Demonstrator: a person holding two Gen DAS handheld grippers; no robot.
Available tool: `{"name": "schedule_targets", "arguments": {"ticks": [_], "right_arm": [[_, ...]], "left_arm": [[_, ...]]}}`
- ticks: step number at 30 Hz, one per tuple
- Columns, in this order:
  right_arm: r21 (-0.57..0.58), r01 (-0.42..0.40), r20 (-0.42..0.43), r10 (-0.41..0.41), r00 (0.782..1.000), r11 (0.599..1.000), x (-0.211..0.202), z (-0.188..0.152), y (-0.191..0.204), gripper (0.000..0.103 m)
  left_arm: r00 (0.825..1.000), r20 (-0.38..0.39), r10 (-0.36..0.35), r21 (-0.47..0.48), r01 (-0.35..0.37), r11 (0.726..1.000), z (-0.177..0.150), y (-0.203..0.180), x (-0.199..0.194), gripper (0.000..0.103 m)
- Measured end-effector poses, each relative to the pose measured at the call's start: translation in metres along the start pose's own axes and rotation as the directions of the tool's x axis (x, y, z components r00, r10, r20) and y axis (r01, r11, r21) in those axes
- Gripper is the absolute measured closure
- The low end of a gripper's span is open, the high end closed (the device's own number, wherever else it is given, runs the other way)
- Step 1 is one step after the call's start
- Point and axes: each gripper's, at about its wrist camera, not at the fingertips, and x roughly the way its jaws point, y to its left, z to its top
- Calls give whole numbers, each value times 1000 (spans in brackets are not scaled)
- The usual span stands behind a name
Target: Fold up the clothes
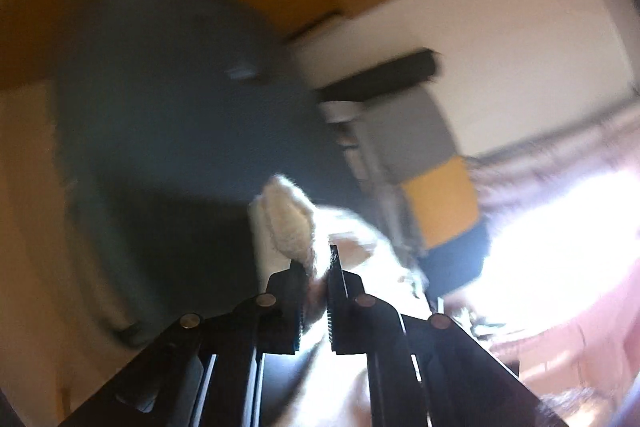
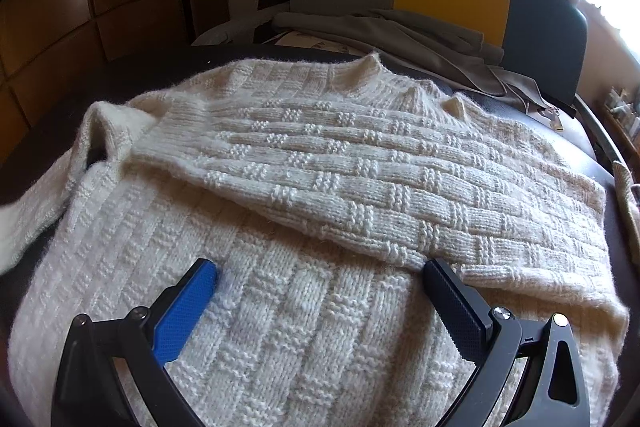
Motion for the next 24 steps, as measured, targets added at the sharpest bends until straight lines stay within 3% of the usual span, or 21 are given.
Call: {"name": "schedule_targets", "arguments": {"ticks": [3, 7, 12, 18, 21, 24], "right_arm": [[4, -4, 2, 4, 1000, 1000, 0, 0, -3, 0], [24, -30, 9, 30, 1000, 999, -1, -1, -8, 0], [107, -121, 48, 116, 992, 987, -7, -4, -27, 0], [233, -170, 64, 160, 985, 957, -19, -15, -54, 0], [274, -198, 73, 185, 980, 941, -26, -20, -65, 0], [246, -187, 70, 175, 982, 951, -36, -19, -66, 0]], "left_arm": [[996, -29, -89, 75, 91, 993, 17, -55, 34, 96], [979, -126, -161, 164, 181, 970, 17, -124, 98, 96], [933, -322, -162, 267, 254, 930, -30, -205, 199, 96], [869, -494, -35, 316, 218, 923, -98, -218, 299, 96], [872, -489, -21, 339, 212, 916, -103, -208, 284, 95], [876, -483, -6, 362, 206, 909, -109, -197, 268, 89]]}}
